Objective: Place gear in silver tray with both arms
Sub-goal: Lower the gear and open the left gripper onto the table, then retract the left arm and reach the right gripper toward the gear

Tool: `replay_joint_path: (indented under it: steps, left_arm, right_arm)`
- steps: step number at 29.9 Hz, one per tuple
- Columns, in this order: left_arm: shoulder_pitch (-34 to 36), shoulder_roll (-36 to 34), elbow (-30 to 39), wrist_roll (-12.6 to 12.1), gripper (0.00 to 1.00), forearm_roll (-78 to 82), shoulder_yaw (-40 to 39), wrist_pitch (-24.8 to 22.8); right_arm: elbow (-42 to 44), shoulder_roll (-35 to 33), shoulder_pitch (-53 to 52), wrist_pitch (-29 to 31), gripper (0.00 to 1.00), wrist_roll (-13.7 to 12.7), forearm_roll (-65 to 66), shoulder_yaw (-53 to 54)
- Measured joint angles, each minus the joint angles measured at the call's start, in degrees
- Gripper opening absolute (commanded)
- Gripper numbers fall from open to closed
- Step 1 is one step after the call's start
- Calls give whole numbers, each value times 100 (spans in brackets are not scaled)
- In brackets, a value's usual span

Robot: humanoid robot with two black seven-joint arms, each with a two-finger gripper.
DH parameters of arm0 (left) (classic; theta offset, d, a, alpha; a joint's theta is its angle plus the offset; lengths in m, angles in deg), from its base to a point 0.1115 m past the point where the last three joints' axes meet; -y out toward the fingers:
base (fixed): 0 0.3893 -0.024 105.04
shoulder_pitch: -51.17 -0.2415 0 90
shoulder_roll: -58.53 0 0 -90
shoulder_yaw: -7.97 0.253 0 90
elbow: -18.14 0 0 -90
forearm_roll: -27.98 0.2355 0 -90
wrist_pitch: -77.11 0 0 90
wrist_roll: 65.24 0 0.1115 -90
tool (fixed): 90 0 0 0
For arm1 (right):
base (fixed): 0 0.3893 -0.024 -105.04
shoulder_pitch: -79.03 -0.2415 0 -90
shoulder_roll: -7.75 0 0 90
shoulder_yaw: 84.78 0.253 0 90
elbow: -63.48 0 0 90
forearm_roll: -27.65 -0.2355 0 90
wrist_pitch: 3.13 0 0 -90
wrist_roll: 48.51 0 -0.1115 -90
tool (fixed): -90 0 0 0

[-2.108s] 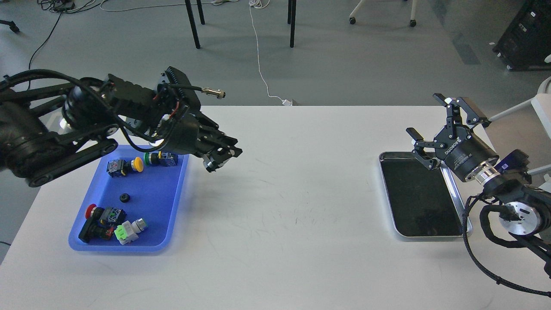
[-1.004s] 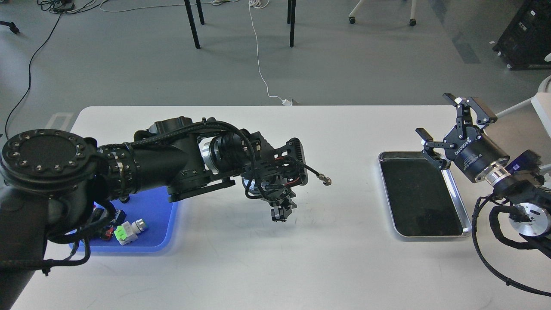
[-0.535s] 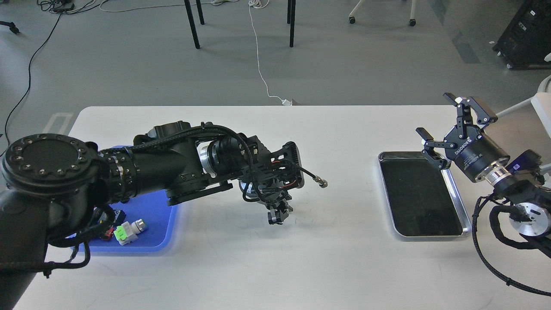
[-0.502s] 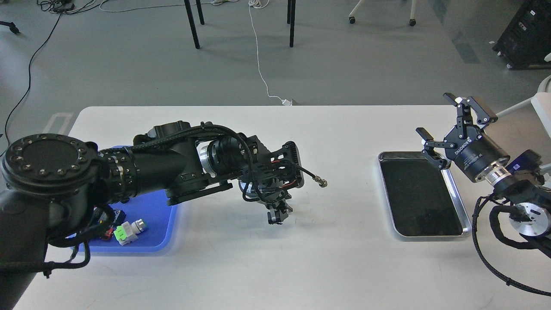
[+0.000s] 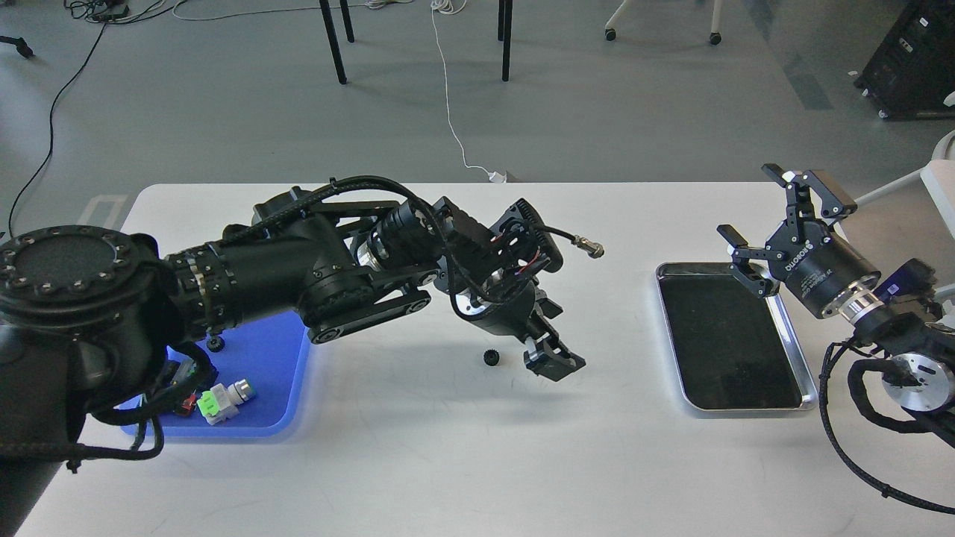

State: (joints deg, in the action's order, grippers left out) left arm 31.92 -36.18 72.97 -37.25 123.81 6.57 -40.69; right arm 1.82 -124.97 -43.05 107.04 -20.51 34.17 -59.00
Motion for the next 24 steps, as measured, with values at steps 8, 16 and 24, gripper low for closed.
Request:
replay_joint_path:
  steps: [8,16,24]
  left_arm:
    - [-1491,-1860,1149,0,98,-3373,-1116,842]
    - [-3409,-2724,1618,0,98,-5059,-3166,921]
    - [-4716,-2695,1628,-22,98,-6102,-5006,943]
  right_arm:
    - [-338,-408,-77,47,99,0,1076,-36]
    - [-514,-648,-1226,51,99,0,3050,-1016]
    - [-548,-21,-3477,50,99,0,4561,-3221]
